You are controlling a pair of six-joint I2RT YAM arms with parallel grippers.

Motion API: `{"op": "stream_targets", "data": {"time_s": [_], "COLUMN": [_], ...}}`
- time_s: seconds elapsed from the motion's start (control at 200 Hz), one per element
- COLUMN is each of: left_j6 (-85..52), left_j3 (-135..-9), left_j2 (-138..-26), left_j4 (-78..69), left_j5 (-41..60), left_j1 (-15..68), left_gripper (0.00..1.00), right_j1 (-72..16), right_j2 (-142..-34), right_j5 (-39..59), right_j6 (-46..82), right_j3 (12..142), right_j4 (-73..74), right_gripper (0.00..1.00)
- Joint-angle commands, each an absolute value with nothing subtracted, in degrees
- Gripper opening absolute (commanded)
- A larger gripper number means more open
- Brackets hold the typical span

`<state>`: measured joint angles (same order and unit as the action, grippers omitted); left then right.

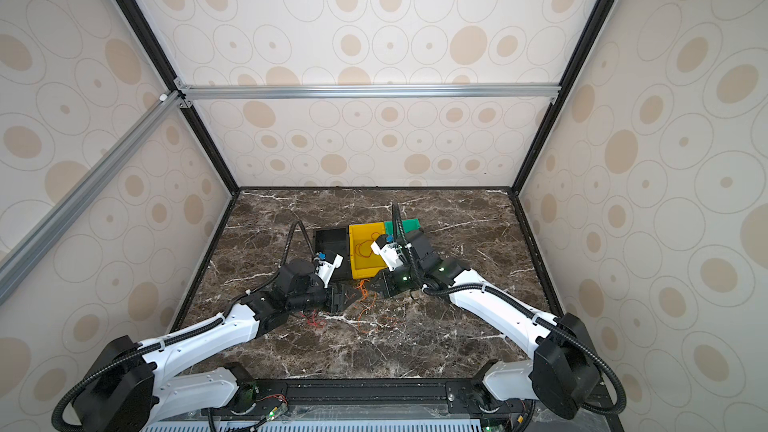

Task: Untangle the cables

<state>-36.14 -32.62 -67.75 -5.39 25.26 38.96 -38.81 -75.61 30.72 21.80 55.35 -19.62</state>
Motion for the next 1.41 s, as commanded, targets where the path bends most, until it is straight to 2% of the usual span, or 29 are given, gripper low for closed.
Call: {"op": "stream_targets", "data": {"time_s": [0.0, 0.305, 0.46, 0.675, 0.885, 1.401], "left_j6": [-35.50, -36.47, -36.78, -38.41, -42.10, -44.43], "left_j3": [-33.10, -32.53, -31.95, -30.13, -26.02, -22.71], "left_j2": [-67.90, -66.35, -65.93, -62.69, -55.51, -45.29], "left_j4": [-8.53, -9.22, -9.41, -8.20, -8.52, -5.33], "left_j5": [23.73, 22.12, 20.82, 15.50, 9.25, 6.20], "left_j1": [39.09, 39.05, 39.00, 38.02, 35.74, 31.39], "left_gripper": [0.46, 0.18, 0.10, 0.01, 0.00, 0.00], "right_j1": [-38.56, -37.53, -37.10, -33.89, -30.87, -29.93], "right_j2": [-76.07, -77.05, -77.87, -80.36, -82.16, -84.76], "right_j5": [32.02, 29.56, 27.99, 18.76, 10.57, -2.18], "right_j6": [21.89, 20.65, 20.91, 23.40, 26.72, 29.87], "right_j3": [56.04, 54.60, 54.70, 55.10, 54.41, 54.49], "right_j4": [-19.26, -21.22, -22.12, -28.49, -33.07, -39.43], "right_gripper": [0.00, 0.00, 0.00, 0.00, 0.00, 0.00]}}
